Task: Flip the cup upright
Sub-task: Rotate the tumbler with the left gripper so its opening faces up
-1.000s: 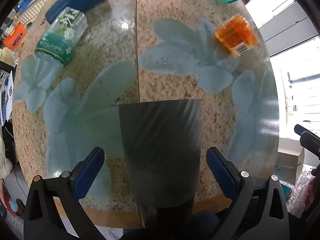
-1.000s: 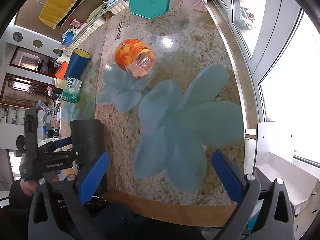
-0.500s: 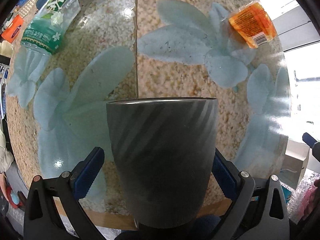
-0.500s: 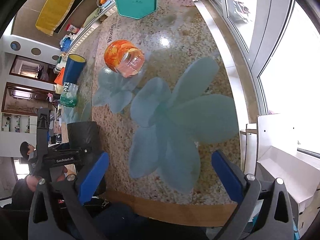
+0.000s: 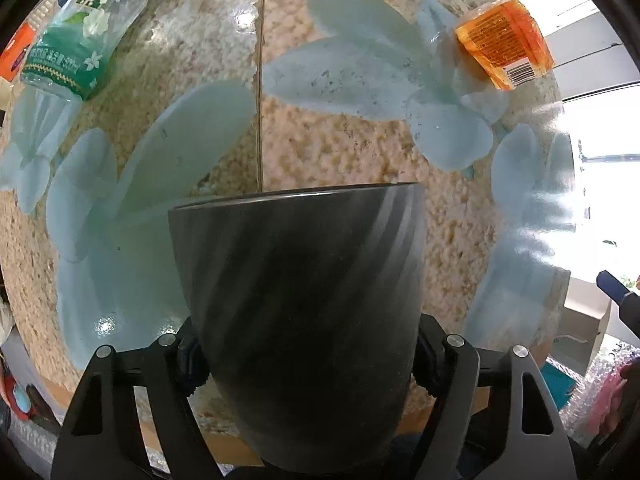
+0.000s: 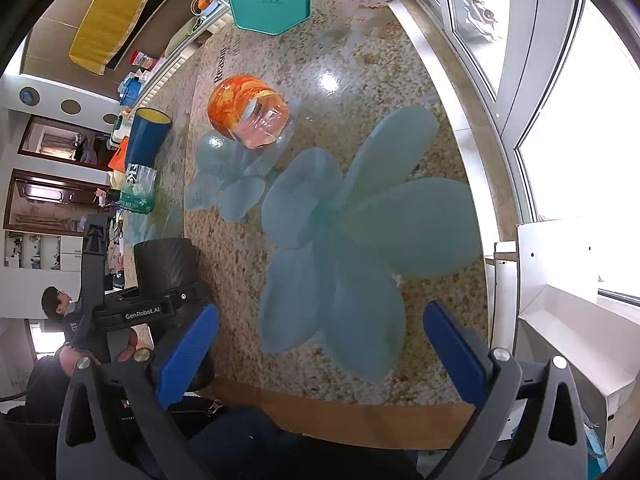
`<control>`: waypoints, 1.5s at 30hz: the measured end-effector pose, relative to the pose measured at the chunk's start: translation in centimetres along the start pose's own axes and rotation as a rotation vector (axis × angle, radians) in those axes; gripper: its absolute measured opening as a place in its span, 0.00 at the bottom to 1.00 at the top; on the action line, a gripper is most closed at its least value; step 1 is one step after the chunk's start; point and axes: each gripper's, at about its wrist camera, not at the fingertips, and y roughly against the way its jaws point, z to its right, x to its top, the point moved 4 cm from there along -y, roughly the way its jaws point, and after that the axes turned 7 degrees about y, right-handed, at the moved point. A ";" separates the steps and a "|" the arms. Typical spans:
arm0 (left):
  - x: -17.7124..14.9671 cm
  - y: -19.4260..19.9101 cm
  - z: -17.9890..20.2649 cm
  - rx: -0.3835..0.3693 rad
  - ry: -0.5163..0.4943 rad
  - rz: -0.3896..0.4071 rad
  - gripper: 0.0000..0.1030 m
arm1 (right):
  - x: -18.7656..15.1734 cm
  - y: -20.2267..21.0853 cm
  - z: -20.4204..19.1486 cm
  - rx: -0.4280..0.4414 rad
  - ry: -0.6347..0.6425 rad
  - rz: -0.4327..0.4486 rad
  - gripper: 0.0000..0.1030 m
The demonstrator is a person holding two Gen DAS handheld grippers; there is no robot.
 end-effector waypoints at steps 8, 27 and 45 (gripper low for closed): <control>-0.2 1.8 -1.4 -0.042 0.005 0.008 0.78 | 0.0 0.2 -0.5 -0.002 -0.004 0.019 1.00; 3.6 13.1 -2.6 -0.070 -0.027 0.300 0.77 | 0.6 -0.1 -2.3 0.019 0.004 0.055 1.00; 5.2 12.4 0.5 0.016 -0.089 0.690 0.77 | -1.1 0.3 -1.5 -0.068 0.018 0.019 1.00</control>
